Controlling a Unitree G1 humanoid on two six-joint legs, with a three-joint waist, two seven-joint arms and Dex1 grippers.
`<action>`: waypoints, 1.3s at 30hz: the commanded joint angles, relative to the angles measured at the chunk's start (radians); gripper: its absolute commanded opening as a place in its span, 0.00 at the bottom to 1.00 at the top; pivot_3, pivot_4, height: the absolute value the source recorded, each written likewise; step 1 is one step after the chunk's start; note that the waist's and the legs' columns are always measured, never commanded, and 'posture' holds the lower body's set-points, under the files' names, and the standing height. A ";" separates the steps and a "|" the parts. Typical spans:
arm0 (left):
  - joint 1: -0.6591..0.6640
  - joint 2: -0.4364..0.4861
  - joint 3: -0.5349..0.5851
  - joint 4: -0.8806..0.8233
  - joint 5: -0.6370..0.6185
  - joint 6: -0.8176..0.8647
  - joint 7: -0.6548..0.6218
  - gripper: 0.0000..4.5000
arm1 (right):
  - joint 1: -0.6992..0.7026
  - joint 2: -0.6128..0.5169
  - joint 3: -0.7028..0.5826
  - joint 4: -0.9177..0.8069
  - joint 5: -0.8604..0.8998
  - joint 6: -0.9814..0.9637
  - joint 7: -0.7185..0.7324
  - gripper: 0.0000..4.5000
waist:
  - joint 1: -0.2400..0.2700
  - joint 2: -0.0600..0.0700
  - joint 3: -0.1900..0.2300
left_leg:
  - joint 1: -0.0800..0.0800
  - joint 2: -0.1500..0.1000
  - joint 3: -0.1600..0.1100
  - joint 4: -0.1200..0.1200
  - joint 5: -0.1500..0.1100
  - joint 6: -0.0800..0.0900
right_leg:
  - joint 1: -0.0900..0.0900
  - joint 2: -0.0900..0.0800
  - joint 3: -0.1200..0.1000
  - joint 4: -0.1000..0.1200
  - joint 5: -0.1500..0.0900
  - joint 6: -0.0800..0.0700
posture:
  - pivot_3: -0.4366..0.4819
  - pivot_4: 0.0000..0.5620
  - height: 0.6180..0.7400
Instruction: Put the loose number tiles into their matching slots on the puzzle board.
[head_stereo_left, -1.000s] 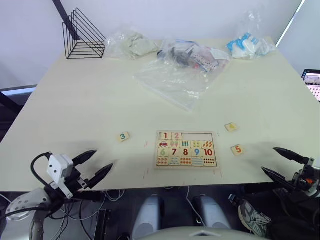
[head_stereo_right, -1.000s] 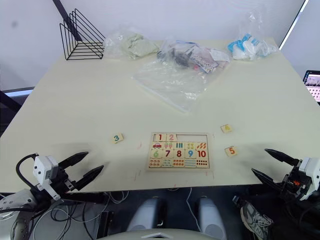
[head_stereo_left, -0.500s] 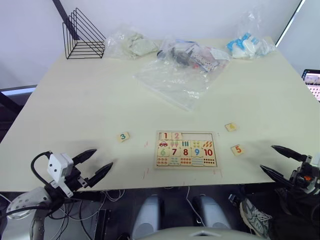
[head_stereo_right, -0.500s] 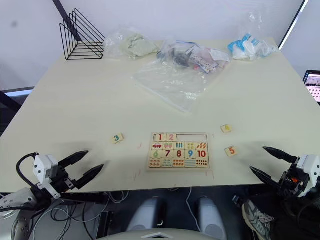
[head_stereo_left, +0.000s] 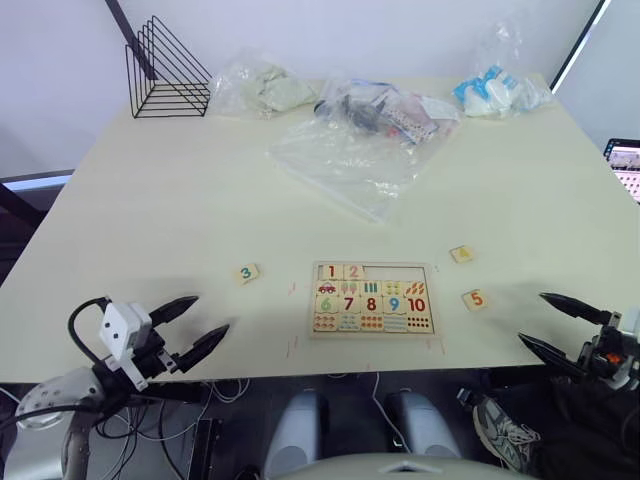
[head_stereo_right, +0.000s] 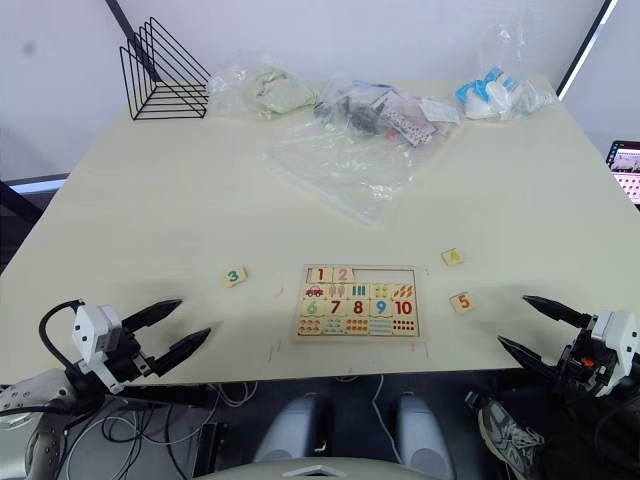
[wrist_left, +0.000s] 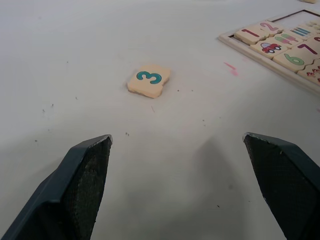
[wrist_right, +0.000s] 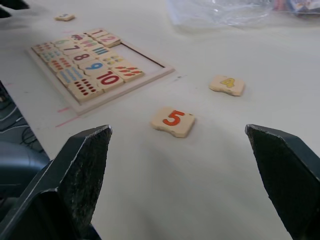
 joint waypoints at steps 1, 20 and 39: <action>-0.035 0.037 -0.009 0.018 0.013 -0.011 -0.015 0.99 | 0.002 -0.014 -0.008 -0.044 0.040 -0.004 0.042 1.00 | 0.000 0.000 0.000 | 0.000 0.000 0.000 0.000 0.000 0.000 | 0.000 0.000 0.000 0.000 0.000 0.000 | 0.48 0.27 1.00; -0.458 0.183 -0.257 0.325 0.167 -0.007 -0.147 0.99 | -0.024 -0.019 0.043 -0.139 0.094 0.033 0.153 1.00 | 0.000 0.000 0.000 | -0.001 -0.001 -0.001 0.000 0.000 0.000 | 0.000 0.000 -0.002 0.000 0.003 0.004 | 0.48 0.27 1.00; -0.674 0.219 -0.389 0.483 0.257 -0.005 -0.274 0.88 | -0.050 -0.020 0.027 -0.104 0.104 0.010 0.195 1.00 | 0.001 0.000 0.000 | -0.001 -0.002 -0.001 0.000 0.000 0.000 | 0.000 0.001 -0.002 0.001 0.003 0.004 | 0.48 0.27 1.00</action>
